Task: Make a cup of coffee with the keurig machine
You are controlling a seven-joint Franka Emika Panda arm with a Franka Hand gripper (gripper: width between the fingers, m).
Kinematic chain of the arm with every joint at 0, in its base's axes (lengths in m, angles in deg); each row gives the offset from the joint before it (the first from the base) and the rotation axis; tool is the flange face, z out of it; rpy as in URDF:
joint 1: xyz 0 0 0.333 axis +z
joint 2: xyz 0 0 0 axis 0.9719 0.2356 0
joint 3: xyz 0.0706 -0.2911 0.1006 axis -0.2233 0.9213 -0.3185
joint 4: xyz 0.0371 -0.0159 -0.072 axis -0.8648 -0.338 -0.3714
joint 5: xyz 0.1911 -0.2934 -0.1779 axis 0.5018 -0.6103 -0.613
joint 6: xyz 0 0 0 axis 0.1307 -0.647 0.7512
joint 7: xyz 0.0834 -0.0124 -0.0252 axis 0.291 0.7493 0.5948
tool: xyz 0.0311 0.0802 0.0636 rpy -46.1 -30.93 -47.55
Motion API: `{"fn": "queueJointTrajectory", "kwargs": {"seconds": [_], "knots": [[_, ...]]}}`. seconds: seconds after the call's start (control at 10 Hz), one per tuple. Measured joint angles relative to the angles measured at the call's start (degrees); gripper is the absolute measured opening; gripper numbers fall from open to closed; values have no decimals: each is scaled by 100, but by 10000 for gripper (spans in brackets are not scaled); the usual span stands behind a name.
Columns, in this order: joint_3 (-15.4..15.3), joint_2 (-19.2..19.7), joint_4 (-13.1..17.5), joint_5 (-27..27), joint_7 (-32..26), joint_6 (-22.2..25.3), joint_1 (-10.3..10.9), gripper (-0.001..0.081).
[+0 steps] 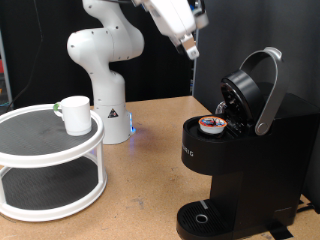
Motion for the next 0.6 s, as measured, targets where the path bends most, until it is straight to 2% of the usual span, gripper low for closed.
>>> {"fn": "queueJointTrajectory", "kwargs": {"seconds": [0.3, 0.6], "knots": [[121, 10, 549, -113, 4, 531, -64, 800], [124, 35, 578, -75, 4, 609, -69, 800]]}}
